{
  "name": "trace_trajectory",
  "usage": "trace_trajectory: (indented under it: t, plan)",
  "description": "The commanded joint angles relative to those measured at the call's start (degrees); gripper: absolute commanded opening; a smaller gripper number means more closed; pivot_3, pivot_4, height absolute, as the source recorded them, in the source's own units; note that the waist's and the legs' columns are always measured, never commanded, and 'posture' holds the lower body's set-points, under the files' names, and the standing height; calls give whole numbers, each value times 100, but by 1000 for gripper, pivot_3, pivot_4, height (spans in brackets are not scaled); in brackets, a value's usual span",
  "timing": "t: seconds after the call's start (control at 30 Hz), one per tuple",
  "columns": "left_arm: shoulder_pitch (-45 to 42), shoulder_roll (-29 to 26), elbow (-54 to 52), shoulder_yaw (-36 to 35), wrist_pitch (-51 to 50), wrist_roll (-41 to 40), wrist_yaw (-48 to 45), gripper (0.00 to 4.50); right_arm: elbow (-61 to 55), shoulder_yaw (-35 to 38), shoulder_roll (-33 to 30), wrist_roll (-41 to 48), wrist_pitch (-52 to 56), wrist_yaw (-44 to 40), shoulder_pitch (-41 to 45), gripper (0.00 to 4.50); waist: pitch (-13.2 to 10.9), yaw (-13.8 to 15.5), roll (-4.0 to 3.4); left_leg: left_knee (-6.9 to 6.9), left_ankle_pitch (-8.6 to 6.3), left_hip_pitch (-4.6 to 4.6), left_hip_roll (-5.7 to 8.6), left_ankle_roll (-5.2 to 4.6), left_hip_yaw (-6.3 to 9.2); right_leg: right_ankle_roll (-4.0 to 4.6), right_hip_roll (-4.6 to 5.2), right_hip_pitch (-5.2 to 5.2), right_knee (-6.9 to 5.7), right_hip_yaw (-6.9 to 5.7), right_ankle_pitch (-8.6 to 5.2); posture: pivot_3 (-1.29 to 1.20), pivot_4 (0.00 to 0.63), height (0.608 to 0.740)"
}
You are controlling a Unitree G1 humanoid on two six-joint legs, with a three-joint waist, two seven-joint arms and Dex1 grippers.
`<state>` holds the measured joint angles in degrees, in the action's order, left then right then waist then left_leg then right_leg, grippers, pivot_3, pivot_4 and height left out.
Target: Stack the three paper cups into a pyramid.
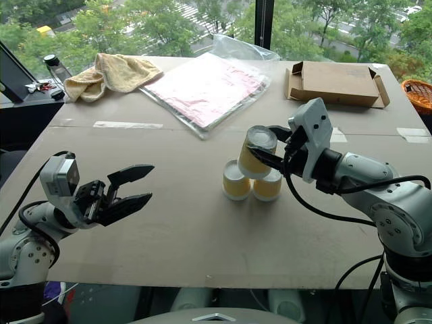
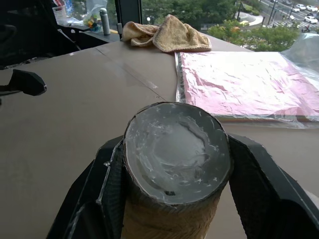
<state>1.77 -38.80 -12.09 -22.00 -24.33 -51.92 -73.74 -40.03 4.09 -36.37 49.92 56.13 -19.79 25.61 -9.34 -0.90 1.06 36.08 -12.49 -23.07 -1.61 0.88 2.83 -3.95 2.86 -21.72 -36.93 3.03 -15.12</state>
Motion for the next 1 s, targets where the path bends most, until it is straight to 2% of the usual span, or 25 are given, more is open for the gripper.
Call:
trace_trajectory:
  t: [0.03,0.07,0.13,0.23,0.43,0.7,0.8,1.0]
  plan:
    - [-49,16,-74,-146,68,-106,5,4500,-173,-101,-52,-196,-171,-53,-35,2120,0,-1,0,0,0,0,0,0,0,0,0,0,0,0,0,0,150,740]
    - [-68,15,-55,-145,74,-98,3,4500,-148,-173,-95,-289,-214,-104,-105,2120,0,2,1,0,0,0,0,0,0,0,0,-1,0,0,0,0,150,740]
    - [-101,10,-22,-145,85,-89,-15,4500,-79,-293,-157,-480,-313,-210,-280,3160,0,10,1,-1,0,0,0,0,0,0,0,-1,1,0,0,0,150,740]
    - [-169,14,26,-141,90,-90,-21,4500,-8,-358,-255,-730,-514,-381,-393,4360,-1,6,2,0,0,-1,0,0,0,0,0,0,3,-1,0,0,150,740]
    - [-291,108,8,-90,28,-148,78,4500,-319,390,-267,-262,-578,-499,-448,4360,-4,2,2,-1,0,-1,0,0,-1,0,0,-1,4,0,0,0,150,740]
    - [-458,479,-100,245,-61,-76,419,4500,-842,2052,-334,867,-1069,-696,-1494,4360,-6,21,7,0,0,-20,2,0,9,-14,1,-3,12,-10,7,0,150,740]
    - [-464,532,-71,316,-69,-87,425,4500,-893,2455,-326,833,-1311,-899,-2268,4360,-5,19,8,0,0,-17,0,0,11,-10,0,-3,10,-13,5,0,150,740]
    - [-442,573,-59,377,-61,-88,405,4500,-886,2634,-114,487,-1881,-1039,-3369,4360,-5,12,9,2,0,-10,0,0,4,-3,-1,0,10,-6,0,0,150,740]
